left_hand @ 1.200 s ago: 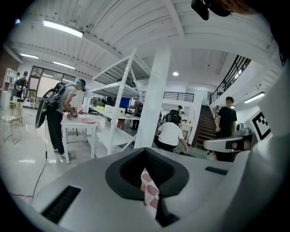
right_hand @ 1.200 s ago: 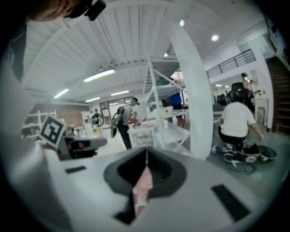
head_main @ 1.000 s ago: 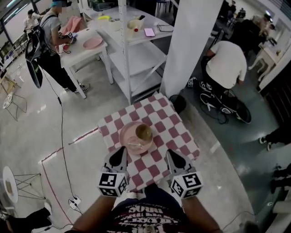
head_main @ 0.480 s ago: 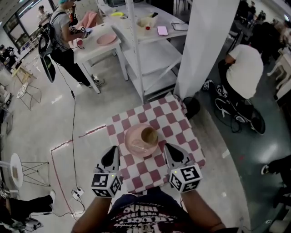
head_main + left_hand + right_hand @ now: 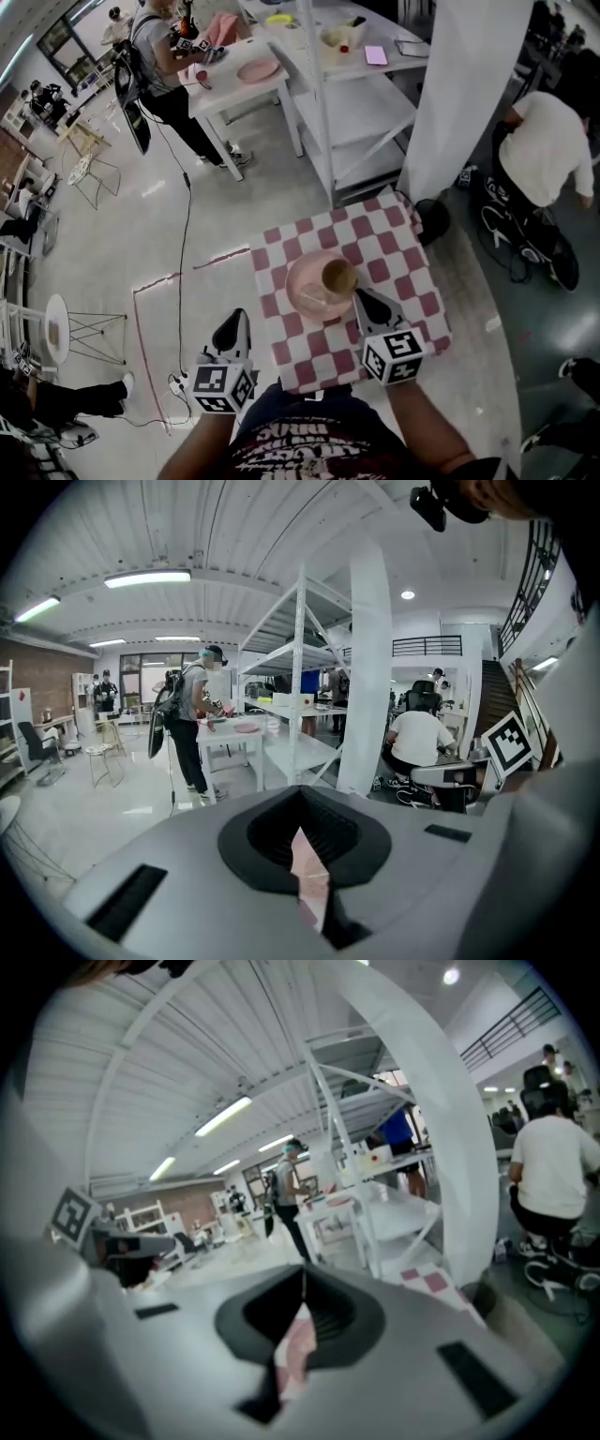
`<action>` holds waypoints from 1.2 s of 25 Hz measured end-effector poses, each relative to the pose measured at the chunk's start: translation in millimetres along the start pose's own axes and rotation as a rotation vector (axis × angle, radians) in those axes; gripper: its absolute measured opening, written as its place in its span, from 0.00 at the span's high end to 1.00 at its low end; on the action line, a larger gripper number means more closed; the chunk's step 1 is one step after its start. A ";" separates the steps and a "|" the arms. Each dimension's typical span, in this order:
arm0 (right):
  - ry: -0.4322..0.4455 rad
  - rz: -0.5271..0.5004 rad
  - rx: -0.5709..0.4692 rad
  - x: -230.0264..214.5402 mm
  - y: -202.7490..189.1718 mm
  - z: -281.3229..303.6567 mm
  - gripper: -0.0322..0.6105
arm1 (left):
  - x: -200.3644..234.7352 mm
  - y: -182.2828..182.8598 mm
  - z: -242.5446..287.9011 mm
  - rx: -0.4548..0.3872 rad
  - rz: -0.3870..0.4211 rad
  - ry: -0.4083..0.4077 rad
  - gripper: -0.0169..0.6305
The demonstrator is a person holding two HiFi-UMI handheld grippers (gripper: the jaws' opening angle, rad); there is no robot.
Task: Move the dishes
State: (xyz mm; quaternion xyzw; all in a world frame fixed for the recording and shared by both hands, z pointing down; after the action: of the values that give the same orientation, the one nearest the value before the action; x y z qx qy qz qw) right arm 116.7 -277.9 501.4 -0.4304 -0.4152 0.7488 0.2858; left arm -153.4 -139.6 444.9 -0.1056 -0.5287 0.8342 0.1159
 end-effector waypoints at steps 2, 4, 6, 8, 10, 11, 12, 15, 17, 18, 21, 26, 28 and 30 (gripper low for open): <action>-0.010 -0.004 0.009 1.3 -1.1 3.5 0.90 | 1.2 -2.3 5.4 0.005 0.010 -0.015 0.94; -0.027 -0.008 0.014 3.3 -1.5 7.2 0.90 | 3.0 -5.6 13.0 0.014 0.019 -0.039 0.94; -0.055 0.000 0.019 5.4 -1.9 11.5 0.90 | 7.2 -7.2 22.5 0.019 0.030 -0.064 0.94; -0.089 0.013 0.022 9.4 -1.9 15.1 0.90 | 12.9 -5.8 33.3 0.025 0.032 -0.089 0.94; -0.123 0.021 0.028 14.0 -2.8 18.6 0.90 | 18.3 -2.9 46.6 0.029 0.026 -0.114 0.94; -0.141 0.023 0.035 16.3 -4.2 20.8 0.90 | 20.7 -1.8 54.1 0.030 0.025 -0.127 0.94; -0.156 0.023 0.046 18.5 -6.2 23.2 0.90 | 22.9 -1.7 61.6 0.034 0.025 -0.141 0.94; -0.192 0.027 0.085 23.6 -14.0 29.5 0.90 | 25.8 -6.3 82.0 0.059 0.022 -0.187 0.94; -0.216 0.043 0.111 23.7 -18.3 33.1 0.90 | 24.4 -12.5 95.6 0.080 0.030 -0.224 0.94; -0.227 0.063 0.121 22.6 -20.4 35.4 0.90 | 22.9 -16.5 102.4 0.094 0.037 -0.245 0.94; -0.251 0.135 0.136 15.6 -29.6 44.8 0.90 | 16.1 -31.0 121.1 0.155 0.065 -0.306 0.94; -0.344 0.263 0.199 -22.7 -70.6 63.7 0.88 | 5.2 -60.1 153.7 0.289 0.133 -0.355 0.94; -0.357 0.372 0.233 -43.1 -97.3 72.9 0.67 | 2.6 -68.2 162.9 0.339 0.163 -0.368 0.94; -0.370 0.487 0.256 -63.4 -123.1 81.2 0.64 | 1.7 -72.2 166.0 0.364 0.179 -0.384 0.94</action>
State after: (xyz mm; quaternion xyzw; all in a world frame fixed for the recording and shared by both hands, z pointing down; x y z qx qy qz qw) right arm 83.3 -297.7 657.2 -0.3342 -0.2474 0.9068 0.0699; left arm -198.7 -251.5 579.8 0.0307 -0.3711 0.9271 -0.0435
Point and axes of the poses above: the fingertips, and each gripper's own axes: z forward along the fingers, x to its left, y out of its top, the point moved 10 cm from there along -z, backward along the fingers, and after that the axes turned 14 degrees about y, right-handed, at the moved point
